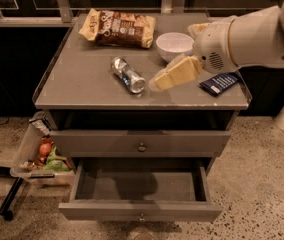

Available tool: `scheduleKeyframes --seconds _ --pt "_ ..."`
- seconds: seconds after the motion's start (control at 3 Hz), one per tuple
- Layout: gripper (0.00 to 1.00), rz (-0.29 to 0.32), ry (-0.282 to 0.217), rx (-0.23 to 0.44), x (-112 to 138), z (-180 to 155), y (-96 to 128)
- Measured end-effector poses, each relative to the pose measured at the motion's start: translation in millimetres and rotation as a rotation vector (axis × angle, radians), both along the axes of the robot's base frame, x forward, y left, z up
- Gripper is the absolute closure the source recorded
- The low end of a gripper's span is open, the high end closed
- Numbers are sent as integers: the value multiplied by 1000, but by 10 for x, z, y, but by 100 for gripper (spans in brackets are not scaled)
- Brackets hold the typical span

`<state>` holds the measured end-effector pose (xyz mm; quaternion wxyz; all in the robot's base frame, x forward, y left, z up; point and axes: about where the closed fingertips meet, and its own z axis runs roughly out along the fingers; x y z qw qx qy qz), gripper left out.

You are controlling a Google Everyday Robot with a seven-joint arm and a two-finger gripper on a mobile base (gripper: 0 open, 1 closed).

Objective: Place redbull can into middle drawer

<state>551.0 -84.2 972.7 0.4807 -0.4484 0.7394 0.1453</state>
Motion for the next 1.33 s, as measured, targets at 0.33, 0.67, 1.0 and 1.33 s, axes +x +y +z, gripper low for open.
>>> scheduleKeyframes --seconds 0.33,0.67,1.0,1.33 --pt "0 -57 -4 60 259 -190 100" --pt "0 -75 -23 68 313 -156 89" --pt "0 -113 -8 103 339 -301 151" --pt "0 -109 28 128 452 -572 374"
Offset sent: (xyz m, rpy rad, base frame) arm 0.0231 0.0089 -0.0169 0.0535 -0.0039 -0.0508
